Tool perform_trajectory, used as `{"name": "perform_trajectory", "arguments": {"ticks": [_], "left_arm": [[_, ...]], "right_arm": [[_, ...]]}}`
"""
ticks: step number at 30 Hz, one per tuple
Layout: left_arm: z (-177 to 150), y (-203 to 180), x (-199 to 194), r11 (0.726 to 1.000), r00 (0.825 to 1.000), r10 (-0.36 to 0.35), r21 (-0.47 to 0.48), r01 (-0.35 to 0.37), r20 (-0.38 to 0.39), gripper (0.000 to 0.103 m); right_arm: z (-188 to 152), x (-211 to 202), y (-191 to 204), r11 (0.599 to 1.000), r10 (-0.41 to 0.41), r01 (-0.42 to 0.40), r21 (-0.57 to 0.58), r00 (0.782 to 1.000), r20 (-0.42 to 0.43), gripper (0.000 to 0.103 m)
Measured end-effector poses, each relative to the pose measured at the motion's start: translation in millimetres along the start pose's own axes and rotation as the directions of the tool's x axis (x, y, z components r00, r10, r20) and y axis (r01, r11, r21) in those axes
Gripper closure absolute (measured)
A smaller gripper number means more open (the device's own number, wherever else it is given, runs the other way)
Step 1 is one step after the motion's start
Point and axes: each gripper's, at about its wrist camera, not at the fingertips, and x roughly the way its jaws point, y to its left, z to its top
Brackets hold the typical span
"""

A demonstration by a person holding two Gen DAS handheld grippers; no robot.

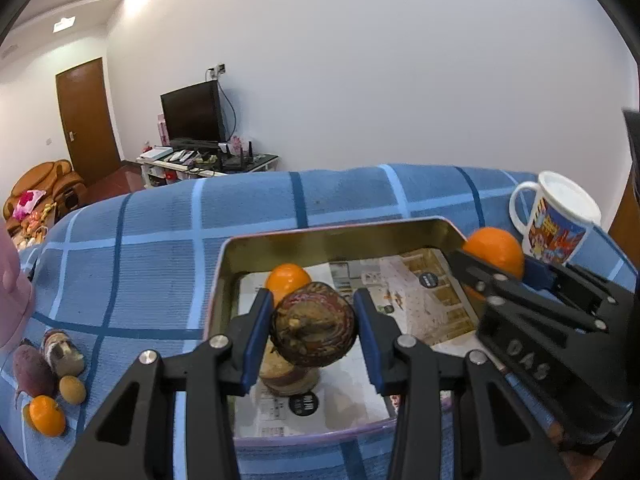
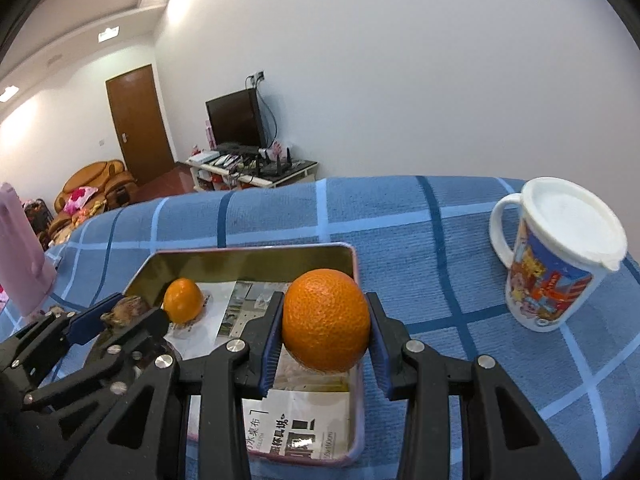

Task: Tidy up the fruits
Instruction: 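Release the brown root and orange into the pink tin with both tools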

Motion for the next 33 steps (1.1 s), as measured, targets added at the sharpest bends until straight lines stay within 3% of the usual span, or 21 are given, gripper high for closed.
{"name": "perform_trajectory", "arguments": {"ticks": [15, 21, 22, 26, 28, 30, 33], "left_arm": [[-5.6, -10.9, 8.6, 0.999, 0.999, 0.026, 0.024, -0.025, -0.029, 0.060], [-5.6, -11.7, 10.1, 0.999, 0.999, 0.034, 0.025, -0.033, -0.032, 0.058], [-5.3, -11.6, 10.0, 0.999, 0.999, 0.034, 0.023, -0.033, -0.032, 0.055], [-5.9, -9.2, 5.7, 0.999, 0.999, 0.048, 0.006, -0.048, -0.016, 0.022], [-6.8, -9.8, 1.8, 0.998, 0.999, 0.054, 0.012, -0.054, 0.000, 0.017], [-7.2, -10.1, -0.8, 0.998, 0.998, 0.056, 0.021, -0.056, 0.007, 0.005], [-8.3, -13.4, -9.7, 0.998, 0.998, 0.041, 0.040, -0.042, 0.040, 0.001]], "right_arm": [[2.7, 3.5, 9.0, 0.998, -0.022, 0.024, -0.061, 0.999, 0.030, 0.062], [1.3, 9.5, 5.9, 0.998, 0.057, -0.058, -0.025, 0.998, -0.009, 0.062], [1.5, 10.2, 4.1, 0.997, 0.076, -0.077, -0.015, 0.997, -0.010, 0.062], [-1.0, 10.7, 3.3, 0.991, 0.136, -0.136, 0.005, 0.991, -0.022, 0.062], [-1.1, 8.7, 6.1, 0.990, 0.140, -0.140, -0.001, 0.990, -0.010, 0.055], [-2.0, 6.1, 6.9, 0.991, 0.136, -0.136, 0.001, 0.991, 0.003, 0.033], [-1.2, -7.0, 4.3, 0.991, 0.132, -0.134, 0.022, 0.989, 0.067, 0.030]]}}
